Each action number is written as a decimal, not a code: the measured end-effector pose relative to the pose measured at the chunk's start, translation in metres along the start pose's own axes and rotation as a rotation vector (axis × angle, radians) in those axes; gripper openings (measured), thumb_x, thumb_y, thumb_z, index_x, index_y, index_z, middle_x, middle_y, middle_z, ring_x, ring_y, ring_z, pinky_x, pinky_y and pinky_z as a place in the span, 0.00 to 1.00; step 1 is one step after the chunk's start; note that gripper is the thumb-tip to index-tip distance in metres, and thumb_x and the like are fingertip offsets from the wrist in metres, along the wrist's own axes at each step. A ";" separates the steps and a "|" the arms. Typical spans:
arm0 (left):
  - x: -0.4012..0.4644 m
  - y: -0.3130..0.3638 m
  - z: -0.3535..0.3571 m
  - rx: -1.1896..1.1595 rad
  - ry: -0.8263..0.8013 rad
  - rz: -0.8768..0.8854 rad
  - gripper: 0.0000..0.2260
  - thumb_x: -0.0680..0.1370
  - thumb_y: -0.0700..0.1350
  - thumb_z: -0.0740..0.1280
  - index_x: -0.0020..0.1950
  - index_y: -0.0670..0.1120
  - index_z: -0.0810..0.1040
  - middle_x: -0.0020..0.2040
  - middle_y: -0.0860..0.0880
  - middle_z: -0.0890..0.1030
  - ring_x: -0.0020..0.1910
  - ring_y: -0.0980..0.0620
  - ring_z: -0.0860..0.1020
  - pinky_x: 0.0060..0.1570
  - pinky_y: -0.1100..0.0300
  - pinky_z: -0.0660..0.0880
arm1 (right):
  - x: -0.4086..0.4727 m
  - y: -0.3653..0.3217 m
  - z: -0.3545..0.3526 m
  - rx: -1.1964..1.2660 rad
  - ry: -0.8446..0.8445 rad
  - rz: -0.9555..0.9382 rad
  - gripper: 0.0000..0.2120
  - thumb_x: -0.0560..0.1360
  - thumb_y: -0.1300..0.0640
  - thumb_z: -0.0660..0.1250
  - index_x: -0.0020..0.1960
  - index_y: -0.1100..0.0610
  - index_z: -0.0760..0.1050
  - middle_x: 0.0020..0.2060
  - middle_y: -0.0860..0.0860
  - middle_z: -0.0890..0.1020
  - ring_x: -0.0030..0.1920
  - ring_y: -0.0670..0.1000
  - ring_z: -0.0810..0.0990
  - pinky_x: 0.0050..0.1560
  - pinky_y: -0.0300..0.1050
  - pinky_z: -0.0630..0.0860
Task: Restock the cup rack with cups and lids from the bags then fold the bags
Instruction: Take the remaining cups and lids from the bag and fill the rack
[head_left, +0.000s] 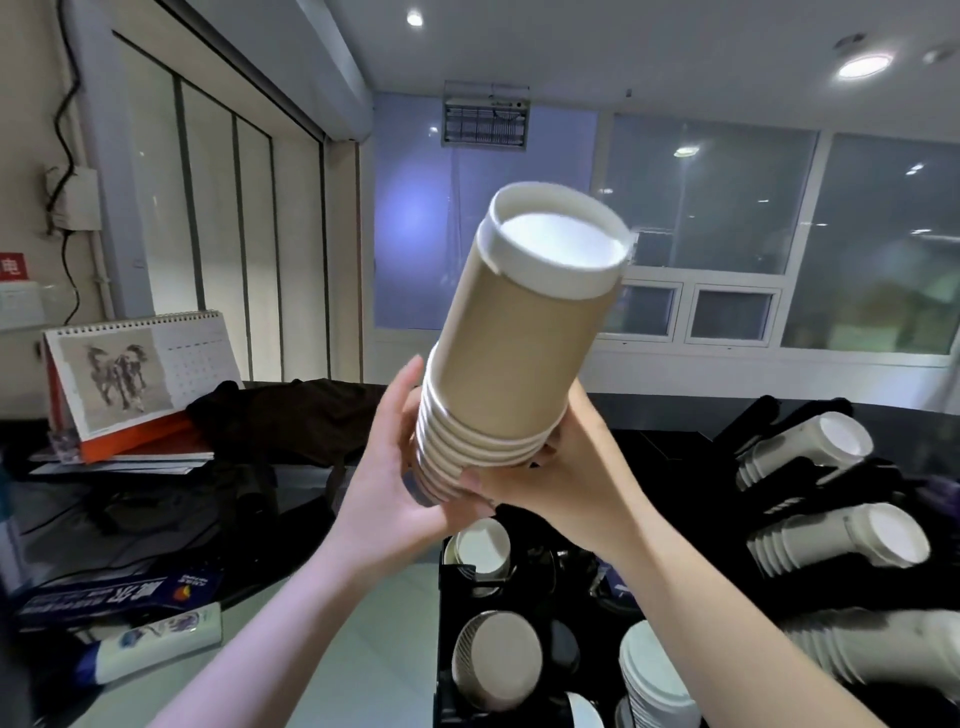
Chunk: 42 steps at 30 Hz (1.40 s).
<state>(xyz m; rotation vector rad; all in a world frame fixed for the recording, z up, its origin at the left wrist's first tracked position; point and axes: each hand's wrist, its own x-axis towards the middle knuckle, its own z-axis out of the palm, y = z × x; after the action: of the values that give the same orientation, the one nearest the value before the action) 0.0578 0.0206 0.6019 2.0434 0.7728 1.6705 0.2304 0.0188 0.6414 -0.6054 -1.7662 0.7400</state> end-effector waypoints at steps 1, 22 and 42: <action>-0.002 0.002 0.004 0.001 -0.001 0.006 0.44 0.65 0.35 0.78 0.74 0.52 0.60 0.66 0.57 0.75 0.64 0.58 0.74 0.56 0.69 0.73 | -0.004 0.001 0.000 -0.019 -0.026 0.013 0.39 0.58 0.53 0.80 0.65 0.49 0.67 0.54 0.46 0.81 0.56 0.46 0.81 0.48 0.42 0.79; -0.048 -0.061 0.017 0.216 -0.032 -0.411 0.31 0.70 0.50 0.70 0.71 0.63 0.62 0.67 0.61 0.71 0.65 0.68 0.68 0.66 0.61 0.66 | -0.021 0.087 0.002 -0.281 0.172 0.101 0.40 0.51 0.44 0.80 0.59 0.32 0.67 0.57 0.37 0.71 0.59 0.36 0.71 0.57 0.41 0.74; -0.061 -0.078 0.029 0.137 -0.054 -0.535 0.21 0.74 0.48 0.67 0.63 0.66 0.69 0.59 0.68 0.76 0.59 0.66 0.74 0.62 0.57 0.72 | -0.029 0.103 0.005 -0.378 -0.016 0.062 0.30 0.62 0.51 0.79 0.62 0.42 0.72 0.57 0.37 0.76 0.59 0.37 0.73 0.56 0.28 0.68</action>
<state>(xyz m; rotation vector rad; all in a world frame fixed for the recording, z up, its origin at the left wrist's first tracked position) 0.0647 0.0430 0.5013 1.7425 1.3064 1.2819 0.2383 0.0671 0.5456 -0.9120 -1.9245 0.4527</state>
